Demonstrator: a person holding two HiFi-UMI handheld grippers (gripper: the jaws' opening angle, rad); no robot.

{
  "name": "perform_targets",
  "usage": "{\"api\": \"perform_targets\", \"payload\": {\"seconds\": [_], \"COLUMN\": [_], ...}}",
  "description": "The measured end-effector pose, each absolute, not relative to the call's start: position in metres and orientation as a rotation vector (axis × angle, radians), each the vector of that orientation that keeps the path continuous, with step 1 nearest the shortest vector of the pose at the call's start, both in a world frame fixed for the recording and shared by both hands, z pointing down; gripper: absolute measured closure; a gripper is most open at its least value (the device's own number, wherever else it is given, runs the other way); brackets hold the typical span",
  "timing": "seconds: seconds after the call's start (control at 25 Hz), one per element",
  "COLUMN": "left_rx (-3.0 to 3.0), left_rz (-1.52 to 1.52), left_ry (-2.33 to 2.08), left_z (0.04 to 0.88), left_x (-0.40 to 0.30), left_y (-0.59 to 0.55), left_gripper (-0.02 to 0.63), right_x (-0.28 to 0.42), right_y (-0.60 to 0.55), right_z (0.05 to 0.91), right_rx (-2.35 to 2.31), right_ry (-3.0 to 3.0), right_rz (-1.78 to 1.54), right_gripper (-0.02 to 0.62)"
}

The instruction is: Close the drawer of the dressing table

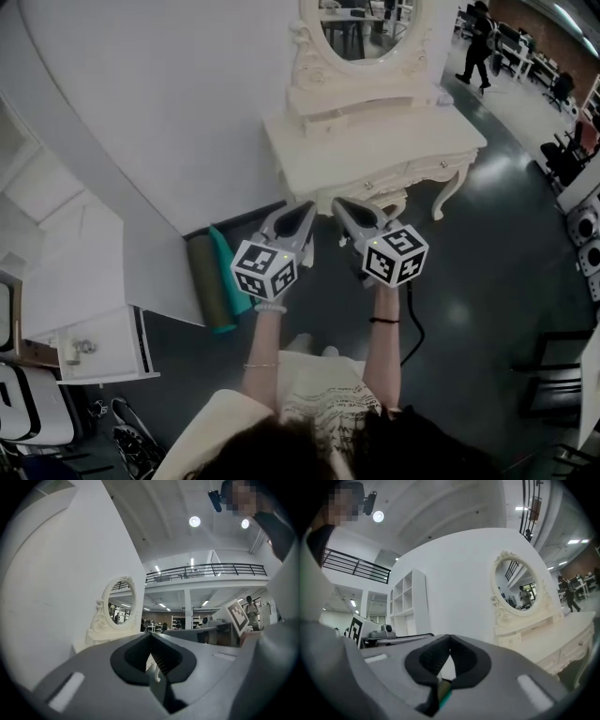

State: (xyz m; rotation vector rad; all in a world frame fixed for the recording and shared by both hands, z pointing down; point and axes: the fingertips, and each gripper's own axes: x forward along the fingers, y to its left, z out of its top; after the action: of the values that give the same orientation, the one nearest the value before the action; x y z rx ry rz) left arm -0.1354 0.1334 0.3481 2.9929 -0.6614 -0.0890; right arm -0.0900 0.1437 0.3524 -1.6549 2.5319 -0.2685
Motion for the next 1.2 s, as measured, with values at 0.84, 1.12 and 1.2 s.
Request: {"api": "perform_targets", "payload": {"seconds": [0.84,1.12,1.2], "left_rx": [2.907,2.909,2.91], "left_rz": [-0.02,-0.024,-0.024], "left_ry": [-0.659,-0.634,-0.623], "left_z": [0.382,0.381,0.381], "left_x": [-0.1,-0.075,-0.067], "left_y": [0.119,0.088,0.078], "left_gripper": [0.601,0.601,0.601], "right_x": [-0.061,-0.036,-0.029], "right_y": [0.128,0.1,0.09], "right_z": [0.386,0.387,0.387], "right_rx": [-1.641,-1.664,-1.673], "right_ry": [2.505,2.499,2.495], "right_rz": [-0.397,-0.402,-0.403], "right_gripper": [0.592,0.592,0.592]}}
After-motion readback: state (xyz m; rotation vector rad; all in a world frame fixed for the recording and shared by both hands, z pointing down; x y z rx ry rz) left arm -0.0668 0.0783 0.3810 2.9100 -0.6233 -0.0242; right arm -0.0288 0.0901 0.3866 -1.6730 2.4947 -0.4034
